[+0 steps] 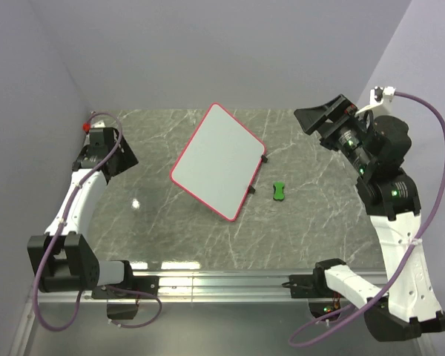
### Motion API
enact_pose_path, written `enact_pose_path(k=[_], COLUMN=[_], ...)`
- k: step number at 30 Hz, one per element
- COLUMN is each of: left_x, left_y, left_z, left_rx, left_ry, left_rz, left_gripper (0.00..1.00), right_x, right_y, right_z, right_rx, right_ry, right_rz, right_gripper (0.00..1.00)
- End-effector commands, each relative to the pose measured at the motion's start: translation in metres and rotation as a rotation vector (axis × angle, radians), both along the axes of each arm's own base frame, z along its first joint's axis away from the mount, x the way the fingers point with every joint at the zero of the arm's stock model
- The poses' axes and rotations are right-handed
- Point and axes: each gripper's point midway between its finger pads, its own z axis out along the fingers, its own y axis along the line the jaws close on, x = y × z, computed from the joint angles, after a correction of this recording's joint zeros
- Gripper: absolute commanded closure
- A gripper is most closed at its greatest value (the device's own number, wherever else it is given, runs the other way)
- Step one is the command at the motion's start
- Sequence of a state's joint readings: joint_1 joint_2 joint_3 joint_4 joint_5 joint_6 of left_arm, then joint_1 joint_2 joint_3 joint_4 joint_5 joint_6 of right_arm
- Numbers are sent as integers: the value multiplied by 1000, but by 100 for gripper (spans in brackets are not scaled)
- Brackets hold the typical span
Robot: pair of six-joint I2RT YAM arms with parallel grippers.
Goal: Erase the whiteboard
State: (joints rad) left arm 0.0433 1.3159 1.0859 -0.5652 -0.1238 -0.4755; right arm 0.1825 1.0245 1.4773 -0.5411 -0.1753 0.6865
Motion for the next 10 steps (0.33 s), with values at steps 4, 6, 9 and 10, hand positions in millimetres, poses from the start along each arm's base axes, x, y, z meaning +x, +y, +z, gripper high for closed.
enact_pose_path(k=[4, 6, 9, 10], left_x=[-8, -8, -2, 1], left_y=[50, 49, 45, 46], left_z=[43, 48, 64, 72], left_rx=[183, 174, 152, 157], left_ry=[-130, -147, -210, -224], left_rz=[239, 244, 232, 233], left_gripper=[22, 23, 23, 24], right_x=[0, -4, -8, -9], right_y=[-5, 0, 1, -1], right_z=[-9, -8, -9, -10], right_rx=[38, 36, 43, 48], right_ry=[17, 15, 14, 22], right_rz=[-42, -5, 4, -11], right_gripper=[0, 0, 0, 0])
